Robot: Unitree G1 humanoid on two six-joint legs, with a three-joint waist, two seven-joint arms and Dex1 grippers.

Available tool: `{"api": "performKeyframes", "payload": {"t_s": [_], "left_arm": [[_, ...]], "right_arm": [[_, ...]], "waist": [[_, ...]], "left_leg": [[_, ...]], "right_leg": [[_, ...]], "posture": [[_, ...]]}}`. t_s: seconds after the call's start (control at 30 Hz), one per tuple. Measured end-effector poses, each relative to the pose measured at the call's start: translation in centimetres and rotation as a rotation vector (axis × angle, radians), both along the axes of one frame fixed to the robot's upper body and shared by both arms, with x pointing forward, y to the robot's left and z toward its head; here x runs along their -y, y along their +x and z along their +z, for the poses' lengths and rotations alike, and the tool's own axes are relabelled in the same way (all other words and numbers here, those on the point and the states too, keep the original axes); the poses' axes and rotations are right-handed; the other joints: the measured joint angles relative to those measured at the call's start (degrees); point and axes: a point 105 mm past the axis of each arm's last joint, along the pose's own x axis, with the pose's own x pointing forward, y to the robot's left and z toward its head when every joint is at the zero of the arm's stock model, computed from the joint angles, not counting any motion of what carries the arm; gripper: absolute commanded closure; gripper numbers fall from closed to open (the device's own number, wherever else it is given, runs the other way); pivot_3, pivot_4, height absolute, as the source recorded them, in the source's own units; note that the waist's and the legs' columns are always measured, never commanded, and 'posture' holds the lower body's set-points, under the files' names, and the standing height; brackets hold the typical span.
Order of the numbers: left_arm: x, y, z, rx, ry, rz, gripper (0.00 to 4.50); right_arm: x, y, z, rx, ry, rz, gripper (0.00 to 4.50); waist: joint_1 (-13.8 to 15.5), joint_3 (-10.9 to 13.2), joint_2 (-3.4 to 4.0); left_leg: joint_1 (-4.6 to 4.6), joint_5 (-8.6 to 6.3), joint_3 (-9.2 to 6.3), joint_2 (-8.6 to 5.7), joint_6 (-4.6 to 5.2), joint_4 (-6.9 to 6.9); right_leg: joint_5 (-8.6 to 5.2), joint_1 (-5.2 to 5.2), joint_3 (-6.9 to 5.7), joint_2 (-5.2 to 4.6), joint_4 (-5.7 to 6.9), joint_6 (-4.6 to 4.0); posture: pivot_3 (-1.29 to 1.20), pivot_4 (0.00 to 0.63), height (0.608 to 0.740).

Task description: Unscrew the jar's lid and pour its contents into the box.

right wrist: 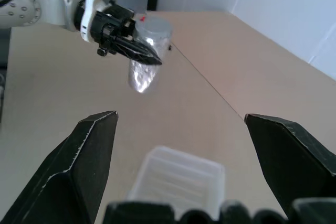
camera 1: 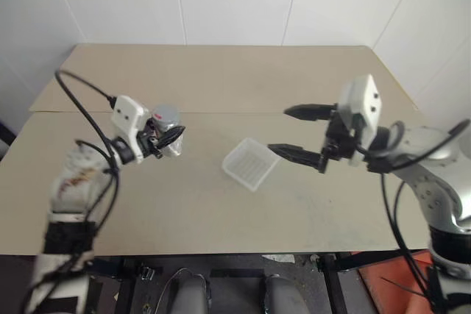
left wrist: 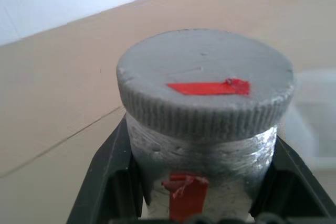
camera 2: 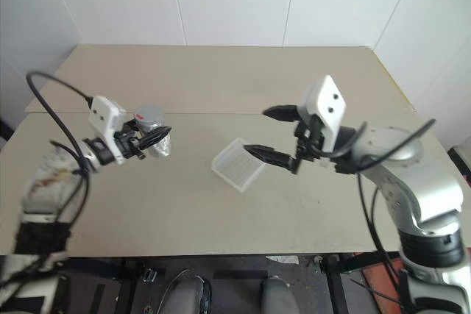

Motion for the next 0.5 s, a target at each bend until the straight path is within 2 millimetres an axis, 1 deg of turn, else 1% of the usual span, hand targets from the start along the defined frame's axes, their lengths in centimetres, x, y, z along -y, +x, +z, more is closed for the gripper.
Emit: {"api": "performKeyframes", "payload": {"t_s": [0.03,0.07,0.17,0.3,0.43,0.5], "left_arm": [[0.4,-0.4,1.1,0.010,0.000,-0.080,2.49],[0.7,-0.5,1.8,0.018,-0.003,-0.132,2.49],[2.3,-0.7,3.0,0.033,0.021,-0.330,2.49],[4.9,-0.2,3.5,0.022,-0.001,-0.506,2.49],[7.7,0.3,3.4,0.032,-0.019,-0.640,2.49],[8.2,0.6,3.4,0.035,-0.019,-0.668,2.49]], "right_arm": [[-0.6,0.0,0.4,-0.013,0.017,0.031,0.00],[-1.1,0.0,0.7,-0.024,0.028,0.051,0.00],[-3.3,0.1,2.2,-0.071,0.084,0.129,0.00],[-5.6,0.3,3.5,-0.088,0.106,0.173,0.00],[-8.1,0.9,4.2,-0.083,0.103,0.166,0.00],[-8.5,1.4,4.3,-0.086,0.112,0.143,0.00]], "waist": [[0.00,0.00,0.00],[0.00,0.00,0.01],[0.09,0.00,0.01],[0.17,0.00,0.01],[-0.02,0.00,0.01],[-0.13,0.00,0.02]], "left_leg": [[-0.01,0.00,0.00,0.00,0.00,-0.01],[0.00,0.00,0.01,0.00,0.00,-0.01],[0.03,0.01,-0.03,0.02,0.01,0.01],[-0.18,0.01,-0.04,-0.01,0.01,0.04],[-0.73,0.02,-0.06,-0.01,0.03,0.13],[-0.83,0.02,-0.09,0.01,0.03,0.15]], "right_leg": [[0.00,-0.01,0.00,0.00,-0.01,0.00],[0.00,-0.01,0.00,0.00,-0.01,0.00],[0.01,0.01,-0.04,0.02,0.05,-0.02],[0.01,-0.10,-0.06,0.01,0.02,-0.01],[0.02,-0.74,-0.04,0.04,0.43,-0.02],[0.03,-0.82,-0.05,0.07,0.46,-0.03]], "posture": [[0.00,0.150,0.740],[0.00,0.150,0.740],[0.00,0.150,0.740],[0.00,0.150,0.740],[0.00,0.150,0.740],[0.00,0.150,0.740]]}}
